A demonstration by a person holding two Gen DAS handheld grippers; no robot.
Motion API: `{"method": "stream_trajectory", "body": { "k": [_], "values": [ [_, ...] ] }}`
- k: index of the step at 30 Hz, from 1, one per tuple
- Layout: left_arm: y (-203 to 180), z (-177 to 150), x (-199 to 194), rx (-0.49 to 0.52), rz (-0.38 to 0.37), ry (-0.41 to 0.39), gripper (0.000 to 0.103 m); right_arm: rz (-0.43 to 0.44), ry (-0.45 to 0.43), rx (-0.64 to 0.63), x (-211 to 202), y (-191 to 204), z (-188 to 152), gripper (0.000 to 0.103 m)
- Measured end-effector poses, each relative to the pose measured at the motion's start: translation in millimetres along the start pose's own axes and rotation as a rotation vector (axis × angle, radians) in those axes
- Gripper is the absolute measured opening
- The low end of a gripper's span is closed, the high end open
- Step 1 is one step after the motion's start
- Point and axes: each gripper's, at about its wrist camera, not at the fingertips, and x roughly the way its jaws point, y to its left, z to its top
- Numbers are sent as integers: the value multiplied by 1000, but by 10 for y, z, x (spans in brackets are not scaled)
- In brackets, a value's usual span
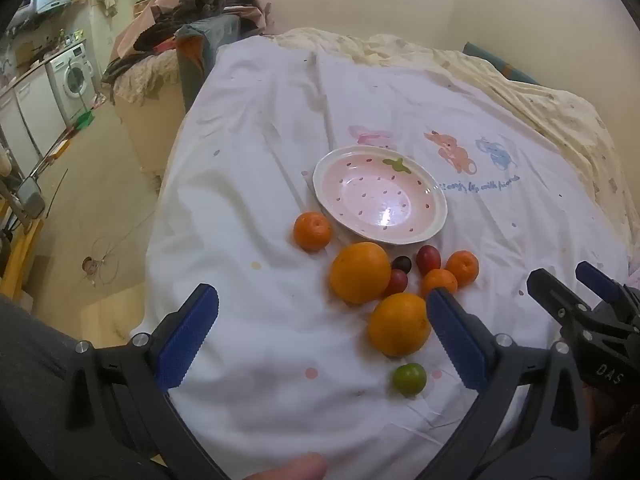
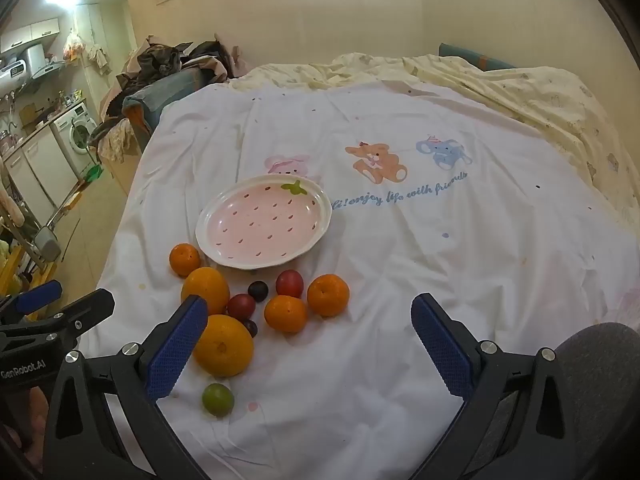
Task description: Organize fruits
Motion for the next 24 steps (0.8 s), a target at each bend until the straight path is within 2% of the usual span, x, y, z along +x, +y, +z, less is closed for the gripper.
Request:
{"method": "stream_trajectory", "body": {
  "k": [24],
  "values": [
    [-3, -1, 7, -3, -4, 8, 103, 0, -4, 0, 5, 7, -5, 103]
  ]
}}
